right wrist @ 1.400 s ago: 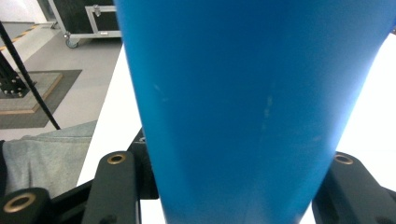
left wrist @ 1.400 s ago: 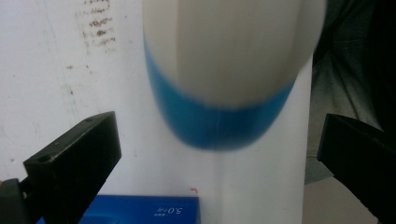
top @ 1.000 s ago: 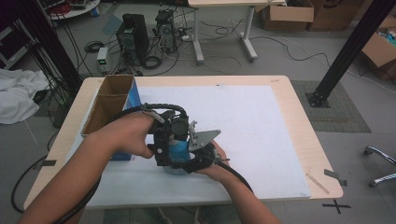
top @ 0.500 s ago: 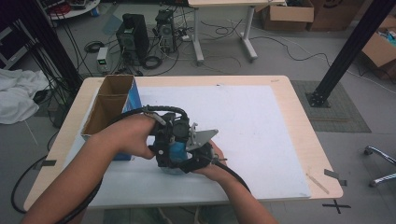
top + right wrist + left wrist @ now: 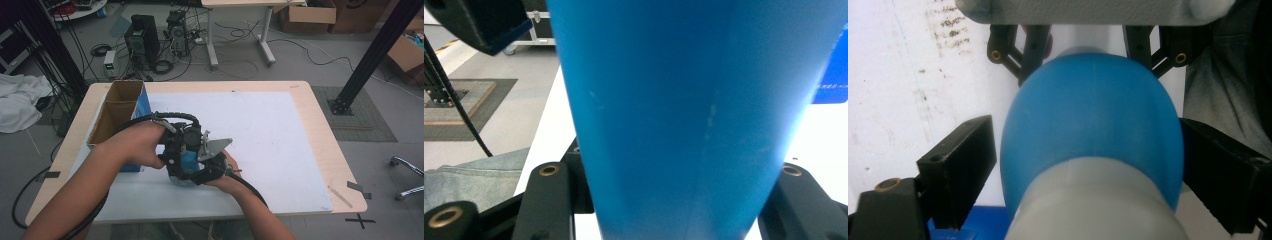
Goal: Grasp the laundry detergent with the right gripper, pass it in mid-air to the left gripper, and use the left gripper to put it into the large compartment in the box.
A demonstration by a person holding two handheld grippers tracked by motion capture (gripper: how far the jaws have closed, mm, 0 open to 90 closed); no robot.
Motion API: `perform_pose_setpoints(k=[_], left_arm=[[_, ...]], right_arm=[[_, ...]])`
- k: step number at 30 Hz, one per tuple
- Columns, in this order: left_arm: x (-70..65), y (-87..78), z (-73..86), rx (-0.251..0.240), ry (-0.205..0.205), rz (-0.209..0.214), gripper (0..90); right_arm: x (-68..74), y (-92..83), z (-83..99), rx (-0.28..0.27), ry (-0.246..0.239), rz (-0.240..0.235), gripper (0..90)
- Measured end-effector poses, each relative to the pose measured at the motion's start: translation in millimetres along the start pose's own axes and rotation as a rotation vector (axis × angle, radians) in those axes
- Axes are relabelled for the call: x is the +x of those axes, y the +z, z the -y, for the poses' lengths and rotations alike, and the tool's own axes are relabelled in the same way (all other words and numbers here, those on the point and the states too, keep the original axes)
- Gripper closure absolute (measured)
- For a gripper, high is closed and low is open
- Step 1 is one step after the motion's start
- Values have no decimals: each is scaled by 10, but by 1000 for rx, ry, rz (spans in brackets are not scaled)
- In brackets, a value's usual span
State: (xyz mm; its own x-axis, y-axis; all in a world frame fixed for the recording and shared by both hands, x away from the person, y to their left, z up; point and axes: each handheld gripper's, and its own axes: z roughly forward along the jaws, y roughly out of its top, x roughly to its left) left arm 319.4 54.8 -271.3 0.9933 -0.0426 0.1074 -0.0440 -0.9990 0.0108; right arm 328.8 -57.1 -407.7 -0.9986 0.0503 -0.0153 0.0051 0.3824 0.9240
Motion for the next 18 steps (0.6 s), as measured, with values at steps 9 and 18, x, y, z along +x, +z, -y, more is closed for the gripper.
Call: perform_pose_setpoints(k=[9, 18], left_arm=[[16, -3, -3, 11, -4, -5, 190], [19, -24, -16, 12, -1, 9, 278]], right_arm=[[-17, -17, -12, -3, -8, 10, 454], [-16, -29, -15, -12, -2, 11, 454]])
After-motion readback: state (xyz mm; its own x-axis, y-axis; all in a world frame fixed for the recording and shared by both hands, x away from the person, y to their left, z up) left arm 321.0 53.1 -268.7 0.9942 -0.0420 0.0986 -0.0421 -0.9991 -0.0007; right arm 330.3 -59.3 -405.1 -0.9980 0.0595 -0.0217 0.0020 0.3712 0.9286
